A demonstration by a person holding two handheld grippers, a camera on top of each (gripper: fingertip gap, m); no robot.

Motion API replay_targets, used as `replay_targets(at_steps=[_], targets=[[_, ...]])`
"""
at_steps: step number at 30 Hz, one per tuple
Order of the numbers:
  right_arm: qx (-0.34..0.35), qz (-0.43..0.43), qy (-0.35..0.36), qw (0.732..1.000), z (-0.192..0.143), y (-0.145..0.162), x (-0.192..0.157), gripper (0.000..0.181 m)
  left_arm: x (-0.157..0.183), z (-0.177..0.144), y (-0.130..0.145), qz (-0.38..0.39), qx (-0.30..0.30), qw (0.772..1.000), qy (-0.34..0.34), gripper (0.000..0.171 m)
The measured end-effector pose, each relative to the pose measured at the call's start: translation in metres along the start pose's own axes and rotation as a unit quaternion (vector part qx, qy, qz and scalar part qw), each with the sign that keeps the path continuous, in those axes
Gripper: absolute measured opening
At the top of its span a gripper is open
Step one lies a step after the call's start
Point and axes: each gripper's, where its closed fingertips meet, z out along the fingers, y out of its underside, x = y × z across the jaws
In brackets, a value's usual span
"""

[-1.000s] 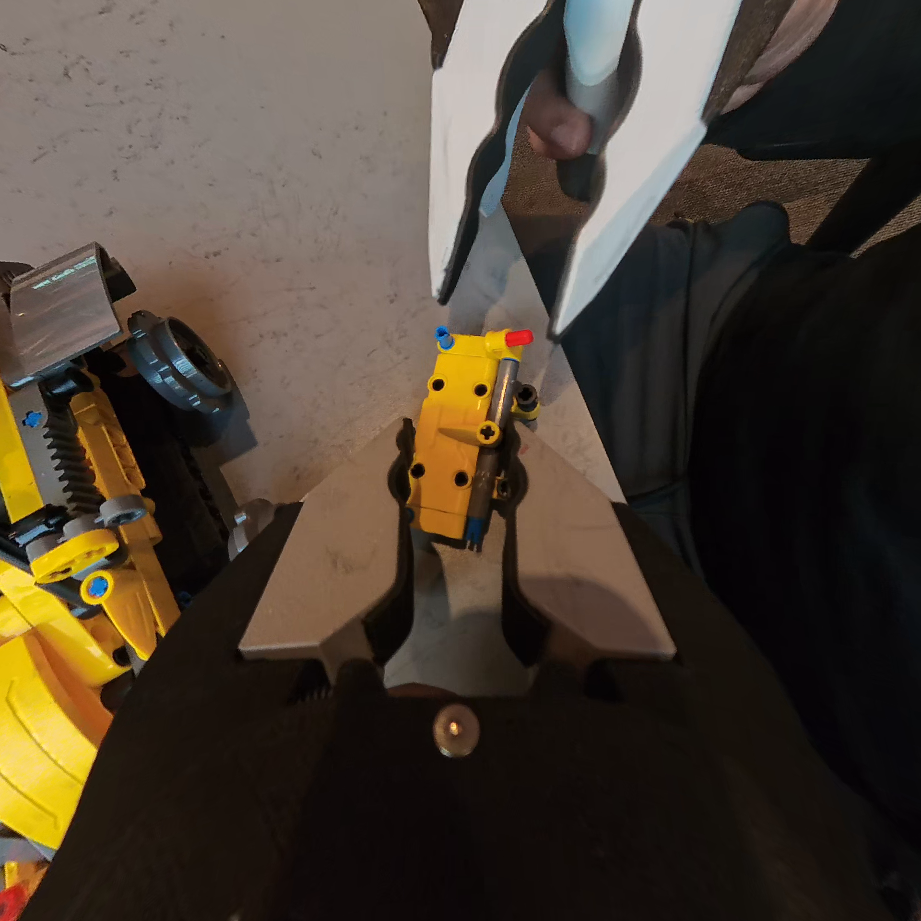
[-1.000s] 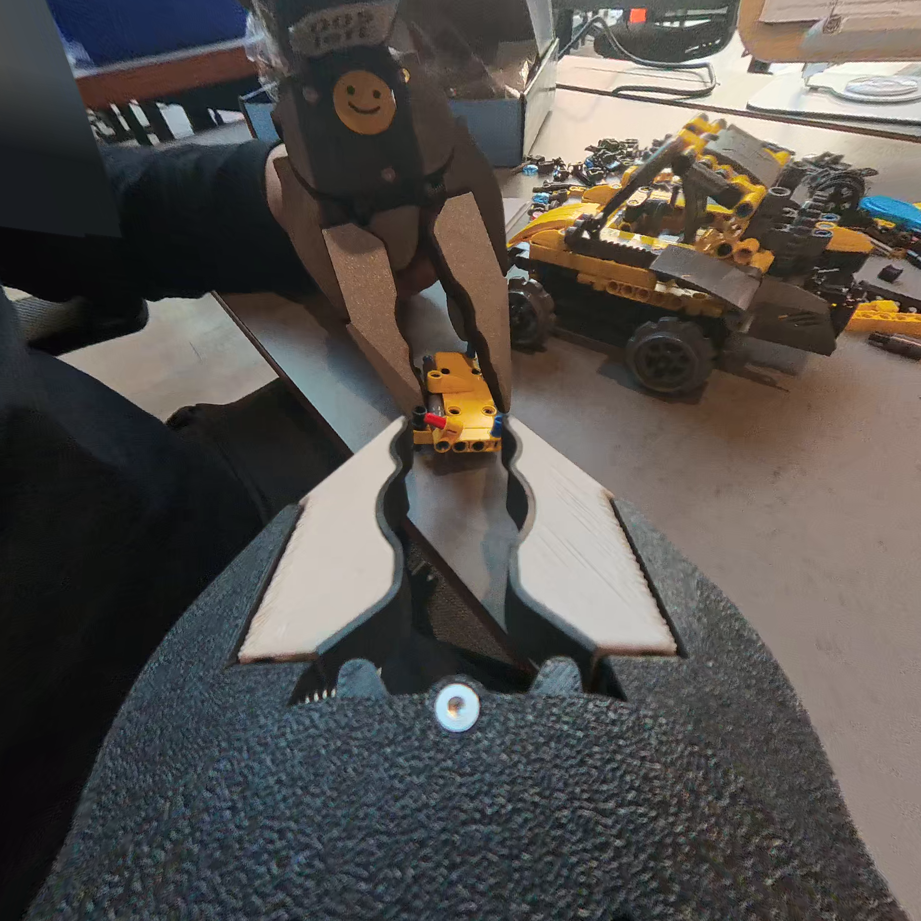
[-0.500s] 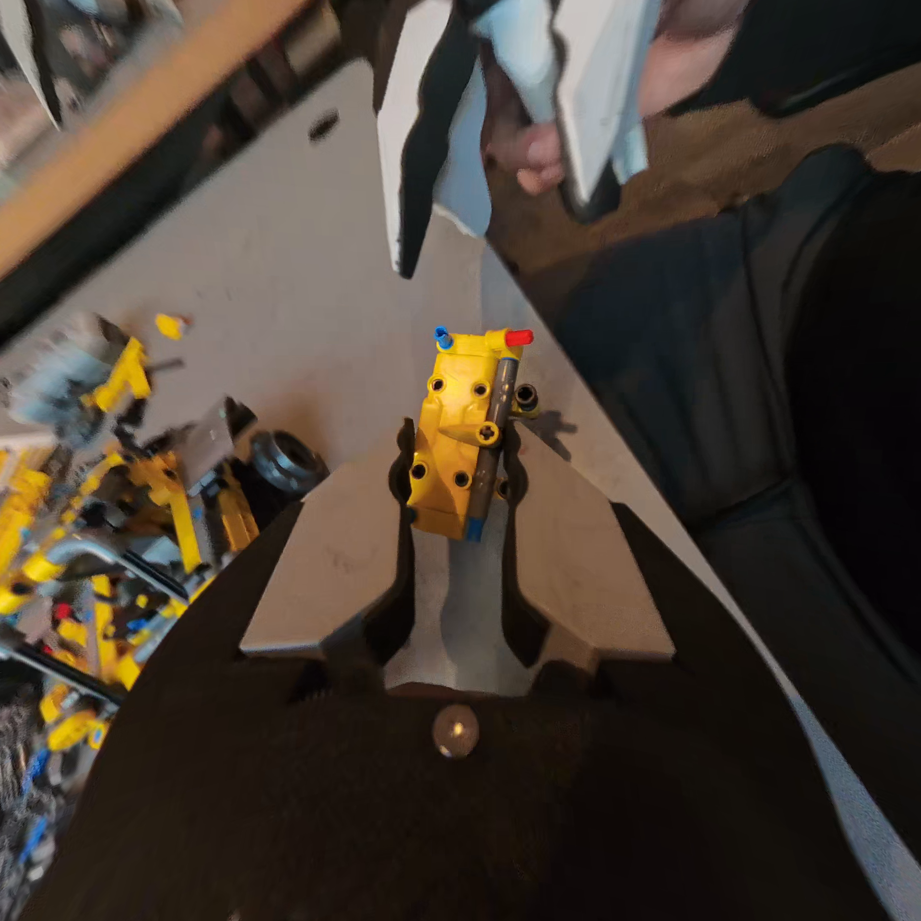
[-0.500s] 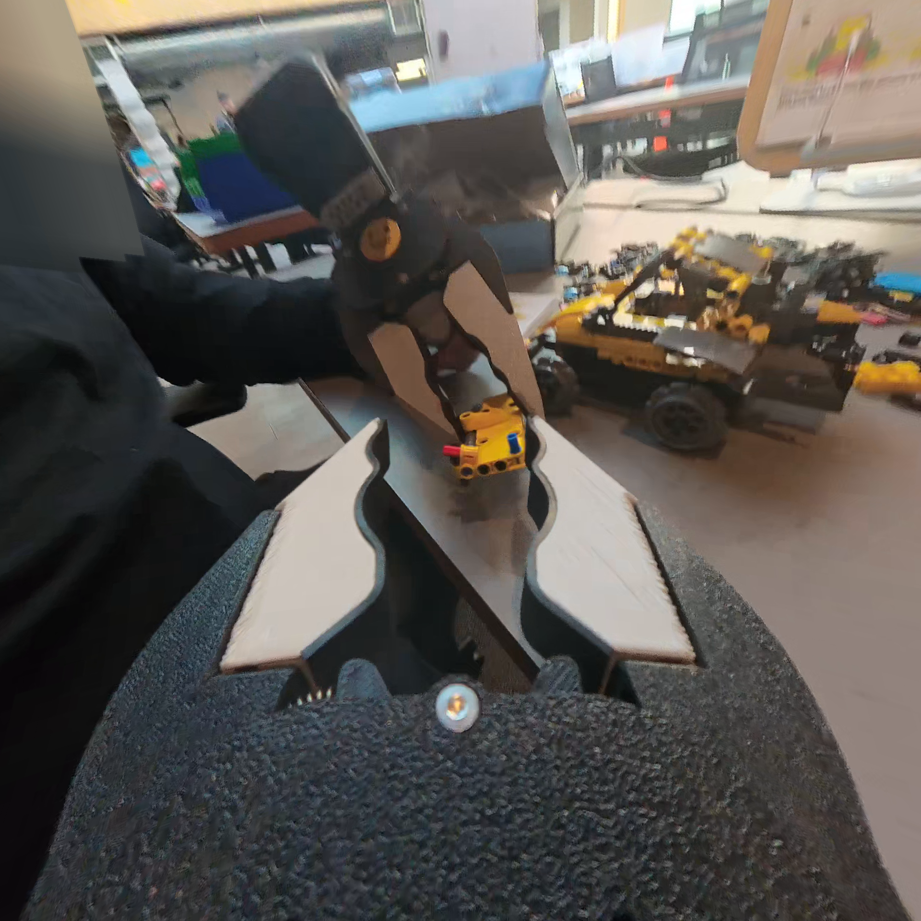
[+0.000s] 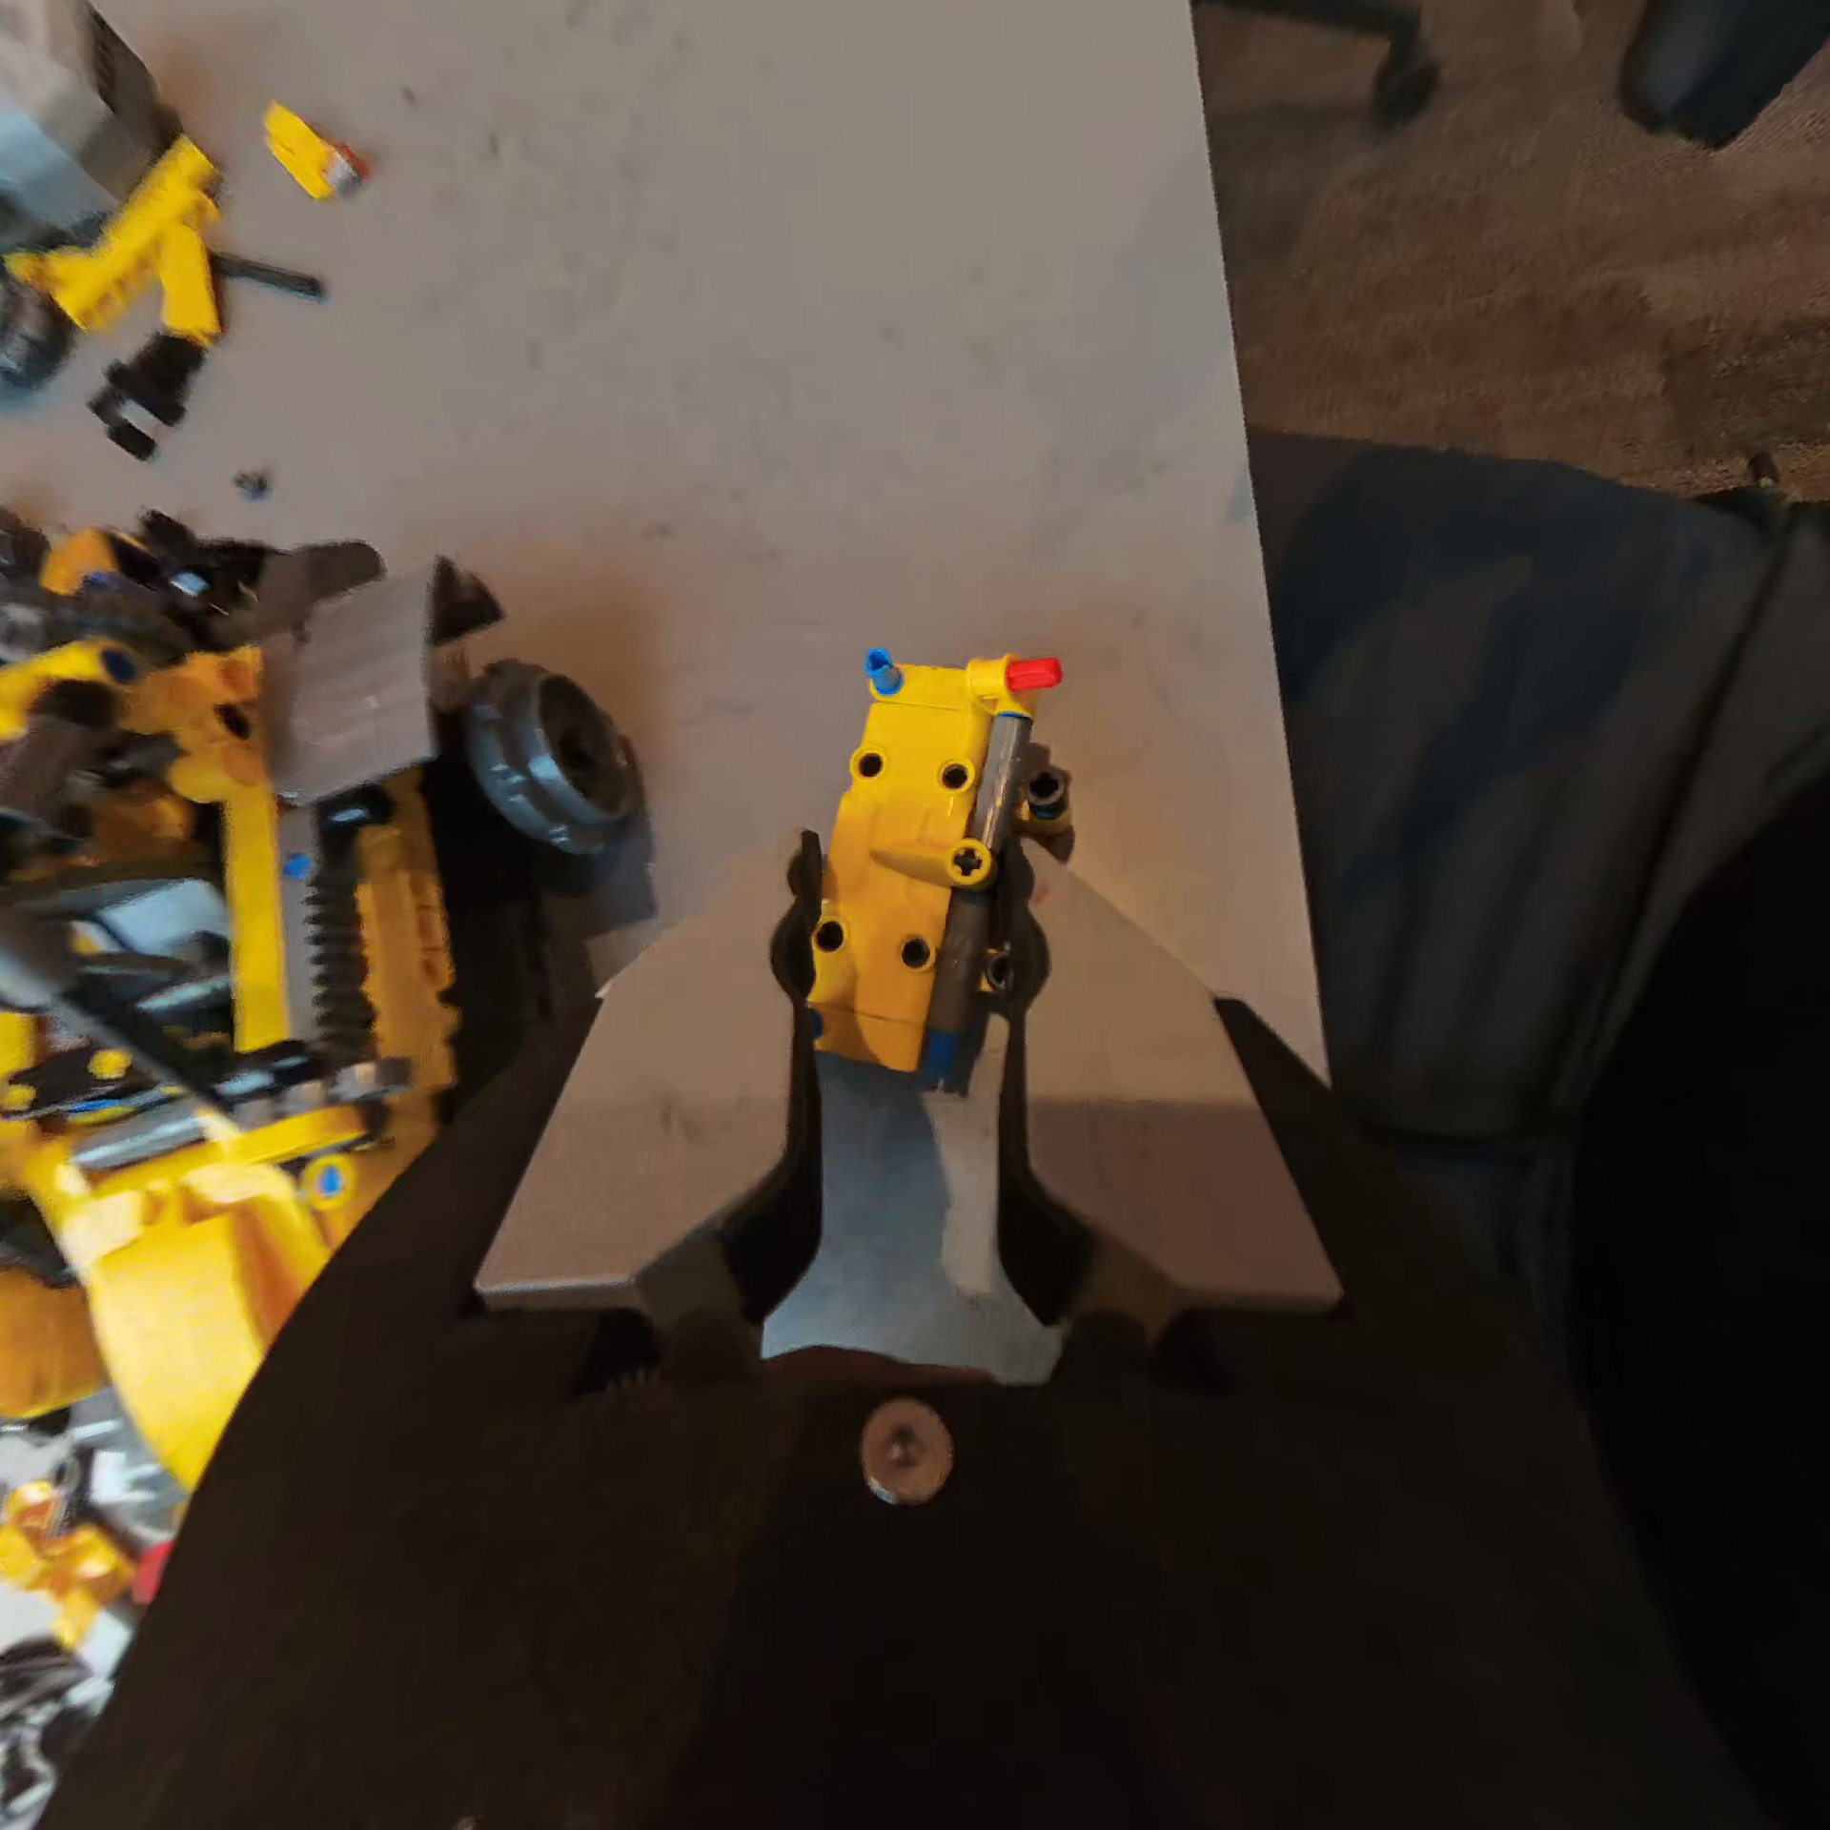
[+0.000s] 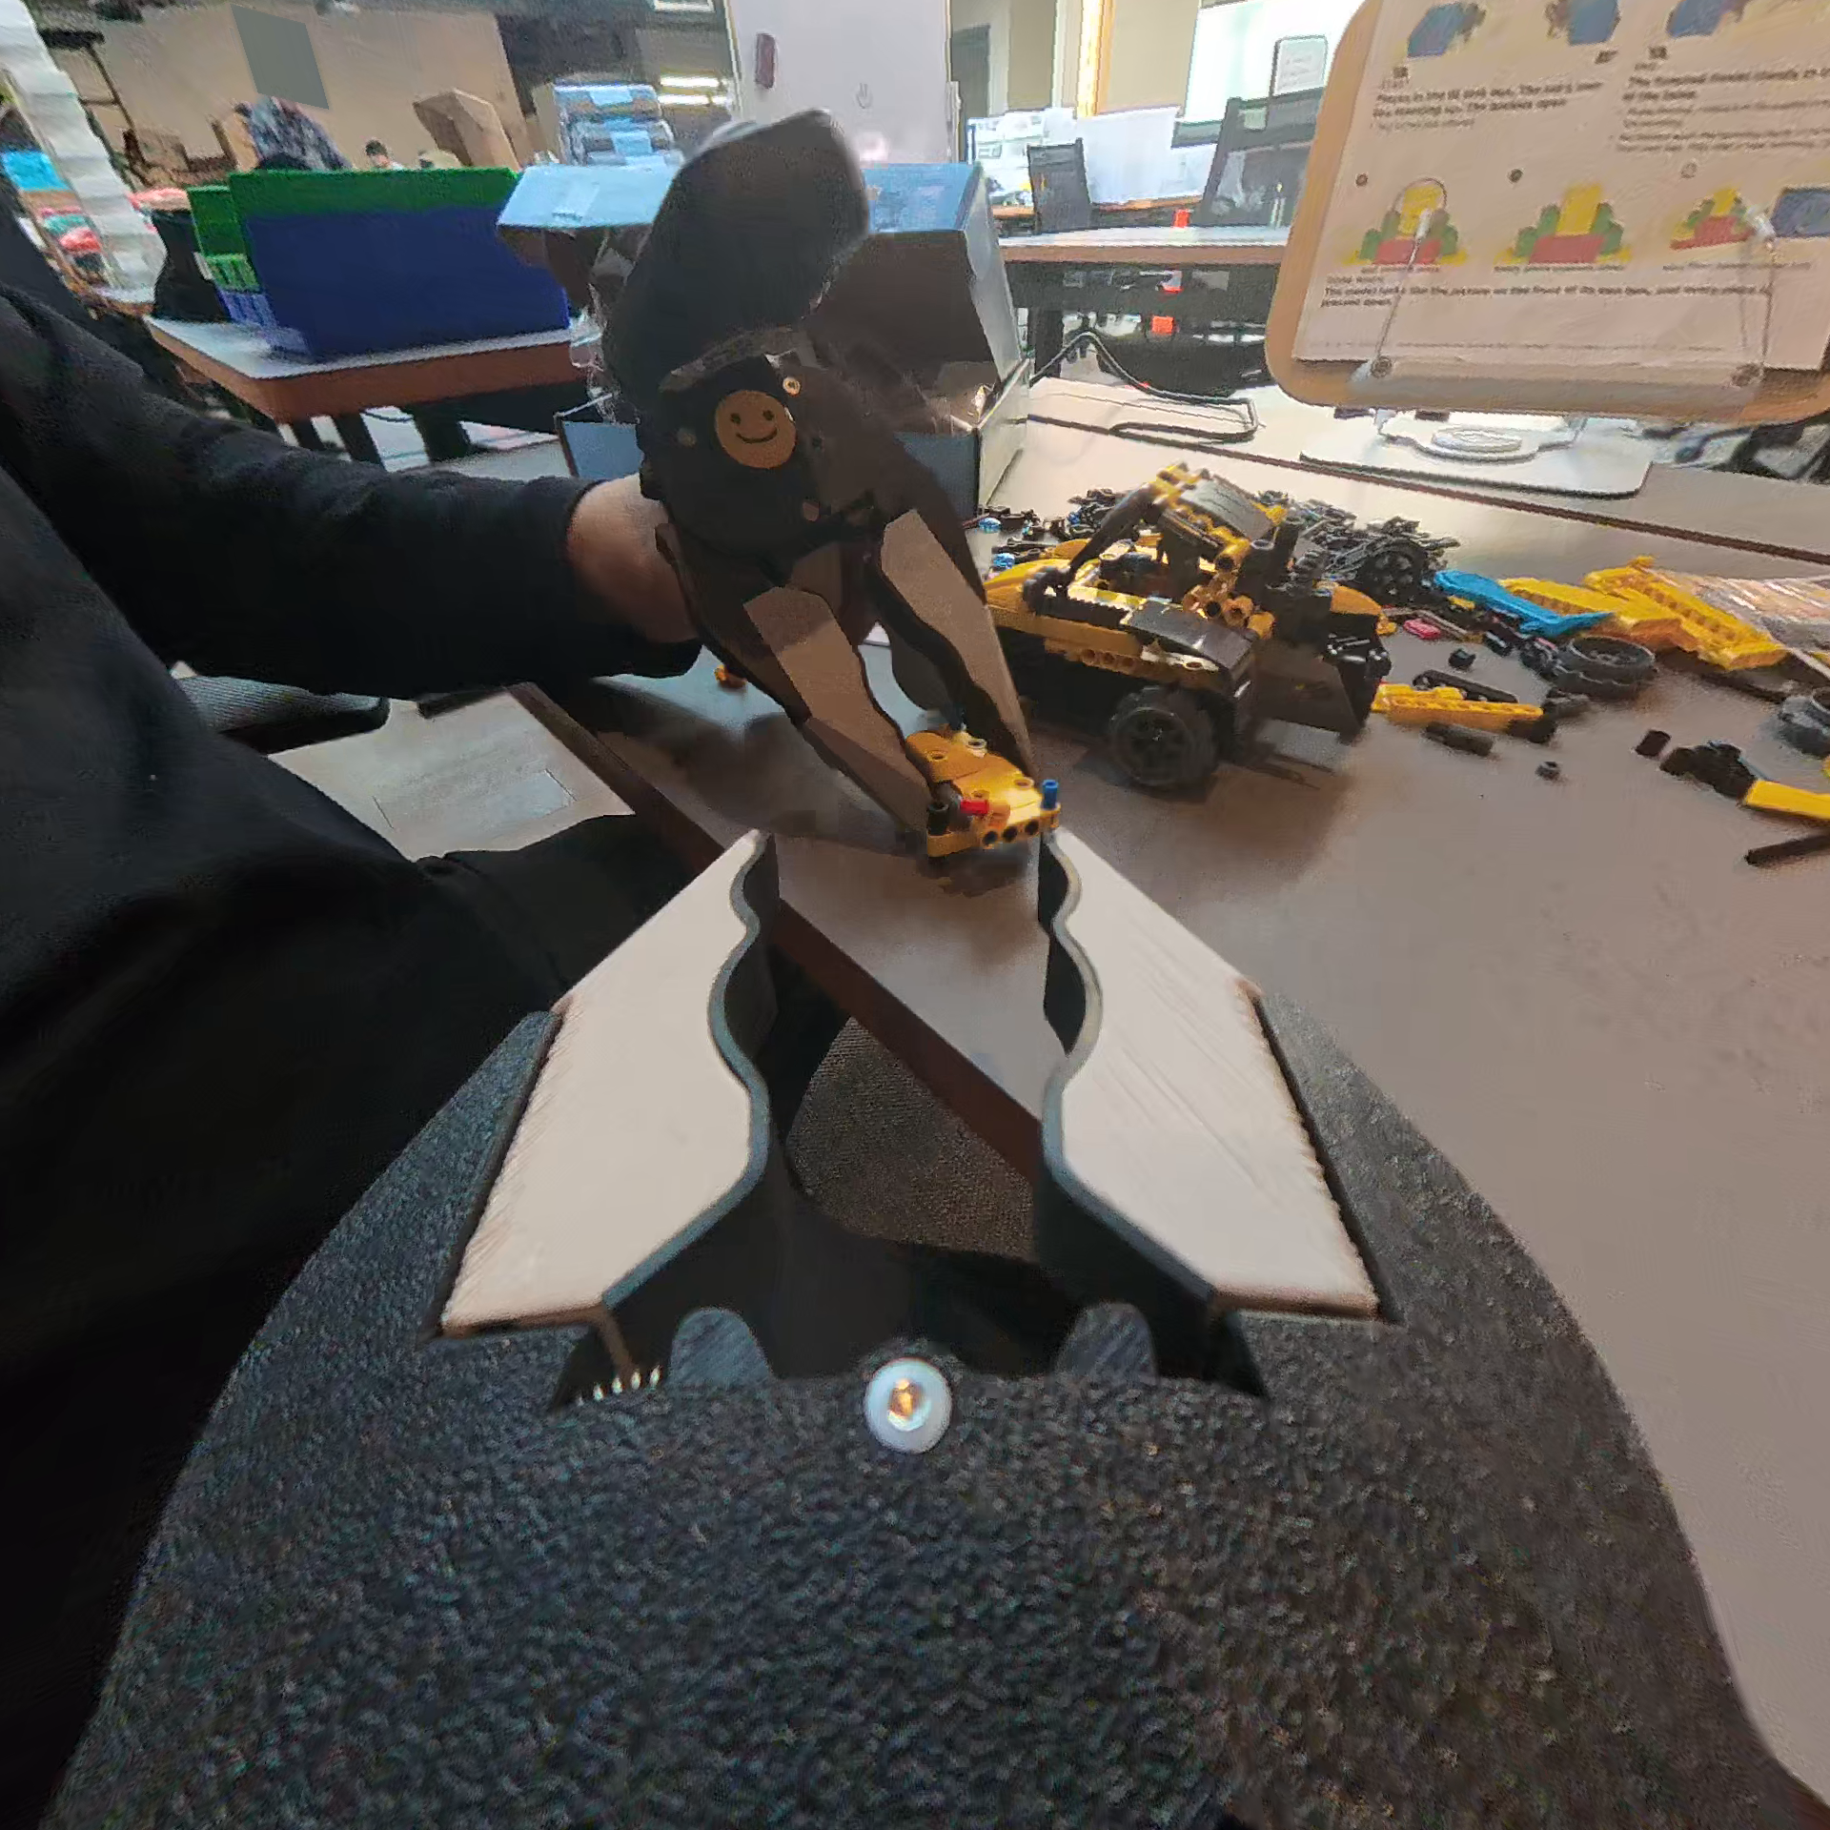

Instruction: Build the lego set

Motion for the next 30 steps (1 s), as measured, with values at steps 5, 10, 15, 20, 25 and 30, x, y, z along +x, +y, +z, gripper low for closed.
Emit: replay_targets(at_steps=[5,10,15,20,25,30], targets=[[-0.009,0.008,0.029,0.999,-0.005,0.019,0.008,0.05,0.007,0.001,-0.003,-0.045,-0.002,0.999,-0.021,0.05],[-0.001,-0.007,0.02,1.0,-0.014,0.026,0.006,0.047,0.005,-0.038,0.004,-0.065,0.001,0.997,-0.039,0.054],[0.036,0.0,0.026,0.999,-0.019,0.015,0.014,0.045,-0.011,-0.107,0.036,-0.09,-0.02,0.992,-0.089,0.039],[0.057,0.018,0.011,0.998,-0.006,0.009,0.021,0.042,-0.004,-0.135,0.096,-0.146,-0.075,0.983,-0.085,0.037],[0.055,0.015,-0.006,0.998,0.01,0.006,0.021,0.04,0.006,-0.133,0.129,-0.164,-0.104,0.978,-0.077,0.023],[0.052,0.011,-0.022,0.998,0.024,0.004,0.02,0.039,0.005,-0.122,0.131,-0.179,-0.088,0.978,-0.067,0.015]])
